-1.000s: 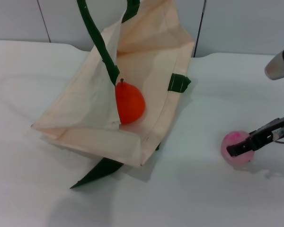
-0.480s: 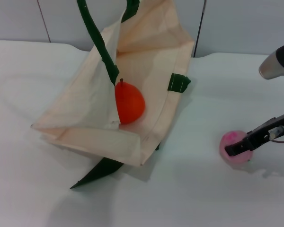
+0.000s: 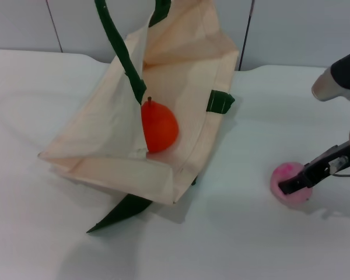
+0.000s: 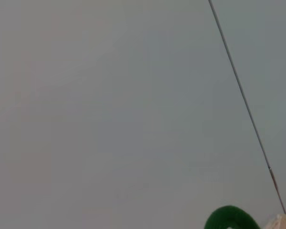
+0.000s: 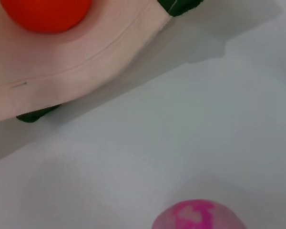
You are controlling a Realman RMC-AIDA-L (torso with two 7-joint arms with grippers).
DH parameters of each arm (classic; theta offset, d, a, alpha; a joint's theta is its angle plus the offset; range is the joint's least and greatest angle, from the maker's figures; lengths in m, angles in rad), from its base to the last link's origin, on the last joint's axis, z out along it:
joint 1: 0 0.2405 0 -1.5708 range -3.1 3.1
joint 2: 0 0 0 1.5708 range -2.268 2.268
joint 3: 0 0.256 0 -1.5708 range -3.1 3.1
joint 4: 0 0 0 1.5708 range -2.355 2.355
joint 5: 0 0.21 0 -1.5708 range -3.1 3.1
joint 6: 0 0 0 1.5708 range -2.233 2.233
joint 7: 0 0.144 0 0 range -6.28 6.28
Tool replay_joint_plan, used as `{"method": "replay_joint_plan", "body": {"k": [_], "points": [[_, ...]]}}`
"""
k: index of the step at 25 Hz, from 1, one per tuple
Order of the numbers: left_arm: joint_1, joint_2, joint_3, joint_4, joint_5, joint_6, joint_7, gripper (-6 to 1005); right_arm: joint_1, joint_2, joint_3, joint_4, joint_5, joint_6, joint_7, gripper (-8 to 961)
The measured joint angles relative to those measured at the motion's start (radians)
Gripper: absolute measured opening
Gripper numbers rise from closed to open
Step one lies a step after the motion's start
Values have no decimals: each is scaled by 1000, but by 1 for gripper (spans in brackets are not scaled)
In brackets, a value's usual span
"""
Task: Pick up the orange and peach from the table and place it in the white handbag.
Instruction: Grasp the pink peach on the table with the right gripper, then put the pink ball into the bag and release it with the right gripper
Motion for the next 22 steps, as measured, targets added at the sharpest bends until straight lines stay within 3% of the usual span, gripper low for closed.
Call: {"method": "replay_joint_plan", "body": {"k": [15,22], "points": [[8,0,0,0,2,1,5,128,2,3,10,-185,14,-2,22,707],[8,-1,7,0,-3,8,6,128,31,1,7,-283,160,-57,24,664]]}}
